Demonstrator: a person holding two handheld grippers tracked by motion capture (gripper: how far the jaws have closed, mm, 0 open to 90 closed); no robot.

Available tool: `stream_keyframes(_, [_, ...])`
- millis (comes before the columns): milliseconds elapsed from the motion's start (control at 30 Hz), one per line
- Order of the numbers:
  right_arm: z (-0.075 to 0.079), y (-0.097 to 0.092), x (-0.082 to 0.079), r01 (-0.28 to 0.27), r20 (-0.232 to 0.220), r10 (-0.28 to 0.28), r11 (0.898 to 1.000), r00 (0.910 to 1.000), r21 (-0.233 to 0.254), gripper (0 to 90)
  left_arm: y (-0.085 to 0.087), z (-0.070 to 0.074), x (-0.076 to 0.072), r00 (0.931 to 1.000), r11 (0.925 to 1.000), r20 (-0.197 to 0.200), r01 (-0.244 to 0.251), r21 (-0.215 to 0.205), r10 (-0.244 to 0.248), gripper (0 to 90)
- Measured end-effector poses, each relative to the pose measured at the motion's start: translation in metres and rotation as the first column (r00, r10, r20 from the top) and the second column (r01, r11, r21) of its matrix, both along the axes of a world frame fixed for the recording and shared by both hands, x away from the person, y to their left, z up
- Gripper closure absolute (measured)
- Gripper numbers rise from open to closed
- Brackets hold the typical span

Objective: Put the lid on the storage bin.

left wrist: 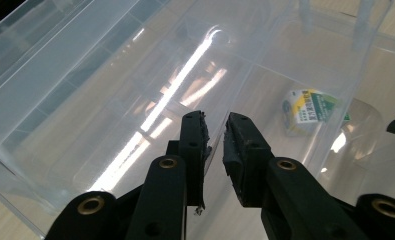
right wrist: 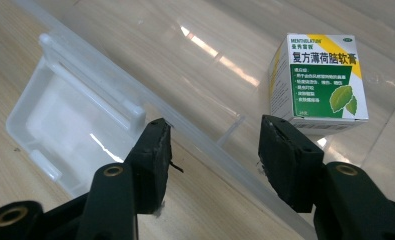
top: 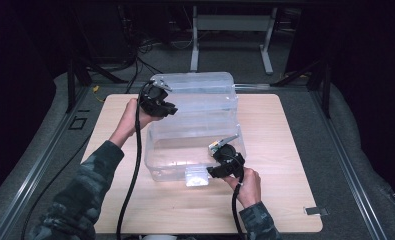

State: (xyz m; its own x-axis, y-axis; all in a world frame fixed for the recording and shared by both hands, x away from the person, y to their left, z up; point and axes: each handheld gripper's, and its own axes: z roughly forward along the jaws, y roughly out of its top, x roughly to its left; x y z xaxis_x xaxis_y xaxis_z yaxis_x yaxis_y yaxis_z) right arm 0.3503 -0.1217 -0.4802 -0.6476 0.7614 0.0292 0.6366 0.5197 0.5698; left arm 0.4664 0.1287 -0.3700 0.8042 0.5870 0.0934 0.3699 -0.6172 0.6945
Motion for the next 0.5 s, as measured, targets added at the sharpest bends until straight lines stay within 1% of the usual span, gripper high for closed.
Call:
stream_keyframes(100, [0.000, 0.000, 0.000, -0.002, -0.003, 0.002, 1.000, 1.0000, 0.000, 47.4, 0.002, 0.000, -0.007, 1.0000, 1.0000, 0.009, 0.005, -0.006, -0.005, 77.8])
stream_keyframes(267, [0.000, 0.000, 0.000, -0.005, -0.006, 0.005, 1.000, 1.0000, 0.002, 47.3, 0.004, 0.000, -0.014, 0.9996, 1.0000, 0.026, 0.008, -0.004, -0.008, 77.9])
stream_keyframes(500, [0.000, 0.000, 0.001, -0.008, -0.008, 0.008, 1.000, 0.9999, 0.002, 47.3, 0.004, -0.001, -0.022, 0.9993, 0.9999, 0.036, 0.013, -0.008, -0.012, 78.1])
